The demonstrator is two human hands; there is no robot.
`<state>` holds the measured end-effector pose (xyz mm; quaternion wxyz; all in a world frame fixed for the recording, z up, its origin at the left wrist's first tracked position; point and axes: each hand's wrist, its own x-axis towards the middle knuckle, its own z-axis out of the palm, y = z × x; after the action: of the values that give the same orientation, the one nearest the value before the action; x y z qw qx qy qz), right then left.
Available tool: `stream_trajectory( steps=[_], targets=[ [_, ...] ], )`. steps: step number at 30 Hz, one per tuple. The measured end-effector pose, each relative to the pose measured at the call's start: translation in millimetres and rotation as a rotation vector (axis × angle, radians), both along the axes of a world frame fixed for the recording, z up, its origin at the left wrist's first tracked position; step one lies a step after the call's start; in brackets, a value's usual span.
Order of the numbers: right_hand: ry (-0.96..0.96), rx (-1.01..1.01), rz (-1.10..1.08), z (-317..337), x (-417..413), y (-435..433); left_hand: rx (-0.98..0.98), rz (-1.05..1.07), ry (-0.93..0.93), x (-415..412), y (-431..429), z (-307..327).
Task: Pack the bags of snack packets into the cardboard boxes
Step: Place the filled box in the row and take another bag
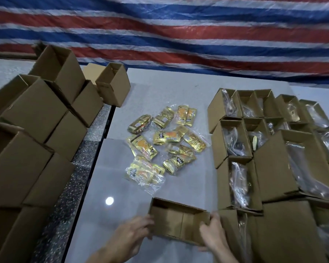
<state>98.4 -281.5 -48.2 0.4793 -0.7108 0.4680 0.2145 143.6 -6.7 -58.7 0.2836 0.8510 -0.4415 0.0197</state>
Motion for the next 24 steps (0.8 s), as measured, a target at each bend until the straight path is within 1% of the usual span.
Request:
stream_trajectory(
  steps=[5, 7, 9, 11, 12, 15, 18, 21, 24],
  targets=[
    [0.007, 0.012, -0.024, -6.3, -7.9, 11.5, -0.215, 0.31, 0.283, 0.4, -1.2, -6.1],
    [0.003, 0.0, -0.031, -6.7, -7.7, 14.6, -0.231, 0.489, 0.392, 13.1, -0.6, -10.6],
    [0.009, -0.012, -0.015, -4.9, -7.3, 16.7, -0.159, 0.657, 0.523, 29.6, 2.0, -21.9],
    [0.001, -0.014, 0.005, -3.1, -6.9, 16.5, -0.033, 0.732, 0.654, 46.0, 3.5, -35.0],
    [-0.006, -0.015, 0.01, -2.7, -6.3, 15.3, 0.041, 0.741, 0.691, 53.6, 2.6, -41.1],
    [-0.008, -0.011, 0.011, -0.7, -3.8, 14.1, 0.243, 0.708, 0.739, 72.4, -7.0, -57.6],
    [-0.003, -0.038, 0.058, -0.8, -3.0, 15.8, 0.401, 0.683, 0.711, 85.5, -27.7, -66.3],
    [0.018, -0.093, 0.107, -2.2, -2.5, 15.4, 0.454, 0.712, 0.673, 93.5, -49.5, -74.8],
    [0.045, -0.092, 0.115, 0.4, -0.5, 15.8, 0.506, 0.699, 0.603, 96.5, -67.6, -82.3]
  ],
)
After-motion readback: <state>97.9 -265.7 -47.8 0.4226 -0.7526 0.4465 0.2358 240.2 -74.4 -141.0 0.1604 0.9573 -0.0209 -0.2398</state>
